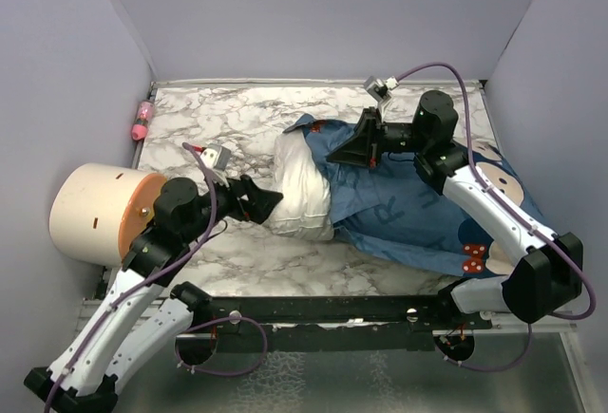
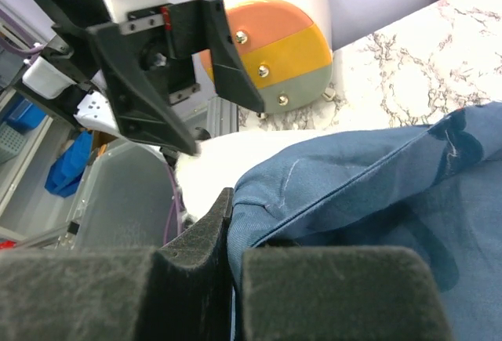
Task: Put the pillow into the pillowcase
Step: Stuff the pillow into the pillowcase.
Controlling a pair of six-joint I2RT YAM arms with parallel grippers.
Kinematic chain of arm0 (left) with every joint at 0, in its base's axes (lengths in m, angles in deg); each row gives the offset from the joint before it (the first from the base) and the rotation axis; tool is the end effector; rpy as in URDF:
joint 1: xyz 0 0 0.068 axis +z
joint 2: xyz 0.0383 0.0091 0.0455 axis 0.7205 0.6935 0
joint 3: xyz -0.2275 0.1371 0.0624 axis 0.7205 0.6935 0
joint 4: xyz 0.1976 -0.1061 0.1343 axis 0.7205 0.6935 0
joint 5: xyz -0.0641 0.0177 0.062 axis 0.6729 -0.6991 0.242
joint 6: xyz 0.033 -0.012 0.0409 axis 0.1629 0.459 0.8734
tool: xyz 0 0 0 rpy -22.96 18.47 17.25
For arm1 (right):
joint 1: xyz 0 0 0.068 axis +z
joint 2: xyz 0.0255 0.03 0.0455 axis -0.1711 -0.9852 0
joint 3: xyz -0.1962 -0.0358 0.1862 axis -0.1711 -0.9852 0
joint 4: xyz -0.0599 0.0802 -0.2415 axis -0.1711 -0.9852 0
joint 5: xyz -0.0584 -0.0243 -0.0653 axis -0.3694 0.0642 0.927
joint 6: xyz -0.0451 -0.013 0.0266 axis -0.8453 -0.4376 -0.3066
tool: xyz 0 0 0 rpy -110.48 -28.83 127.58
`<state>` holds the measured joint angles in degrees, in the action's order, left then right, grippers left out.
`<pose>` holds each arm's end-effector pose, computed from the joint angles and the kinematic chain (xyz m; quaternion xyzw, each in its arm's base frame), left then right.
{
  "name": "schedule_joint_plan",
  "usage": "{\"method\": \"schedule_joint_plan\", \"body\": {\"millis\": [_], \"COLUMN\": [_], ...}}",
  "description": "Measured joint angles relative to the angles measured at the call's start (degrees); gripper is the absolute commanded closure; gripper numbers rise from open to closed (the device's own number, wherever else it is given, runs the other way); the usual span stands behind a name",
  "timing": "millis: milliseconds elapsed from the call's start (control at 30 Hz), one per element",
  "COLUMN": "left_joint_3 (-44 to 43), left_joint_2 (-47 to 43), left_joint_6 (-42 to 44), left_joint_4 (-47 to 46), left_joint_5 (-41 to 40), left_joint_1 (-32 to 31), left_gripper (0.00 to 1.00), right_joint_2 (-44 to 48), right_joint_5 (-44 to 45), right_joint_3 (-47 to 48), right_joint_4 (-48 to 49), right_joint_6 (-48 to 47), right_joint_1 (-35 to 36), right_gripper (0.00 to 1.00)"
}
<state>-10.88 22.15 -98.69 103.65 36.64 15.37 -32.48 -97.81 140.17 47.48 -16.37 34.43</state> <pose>0.1242 -0.0817 0.3374 0.0760 0.7664 -0.3756 0.5156 0.2638 0.1554 0.3708 -0.3284 0.6351 0.6049 0.3504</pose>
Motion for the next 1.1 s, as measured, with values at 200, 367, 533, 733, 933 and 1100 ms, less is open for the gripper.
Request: {"method": "schedule_joint_plan", "body": {"millis": [200, 367, 533, 733, 933, 1100], "left_joint_3": [2.1, 11.9, 16.5, 17.7, 13.7, 12.1], "left_joint_2": [-9.9, -12.8, -6.1, 7.2, 30.2, 39.1], "left_joint_6": [-0.2, 3.4, 6.6, 7.1, 6.7, 5.1], "left_joint_4": [-1.4, -8.1, -15.4, -31.2, -51.4, -66.2], "left_joint_5": [9.2, 12.8, 13.3, 14.6, 14.5, 11.1], "left_joint_1": [0.0, 0.0, 0.0, -0.3, -7.3, -8.5], "left_gripper": [0.06, 0.04, 0.01, 0.26, 1.0, 1.0], "right_joint_2": [0.9, 0.9, 1.0, 0.9, -9.6, -25.4], "right_joint_5": [0.0, 0.0, 0.0, 0.0, -0.8, -1.9], "right_joint_3": [-0.4, -0.4, -0.4, -0.5, 10.3, 31.6], "right_joint_4": [-0.3, -0.7, -1.0, -0.2, 0.6, -4.7], "right_joint_6": [-0.4, -0.4, -0.4, 1.0, 4.3, 7.7], "right_joint_1": [-0.2, -0.3, -0.3, -0.3, 4.3, 5.5], "right_gripper": [0.99, 0.99, 0.99, 0.99, 0.99, 0.99]}}
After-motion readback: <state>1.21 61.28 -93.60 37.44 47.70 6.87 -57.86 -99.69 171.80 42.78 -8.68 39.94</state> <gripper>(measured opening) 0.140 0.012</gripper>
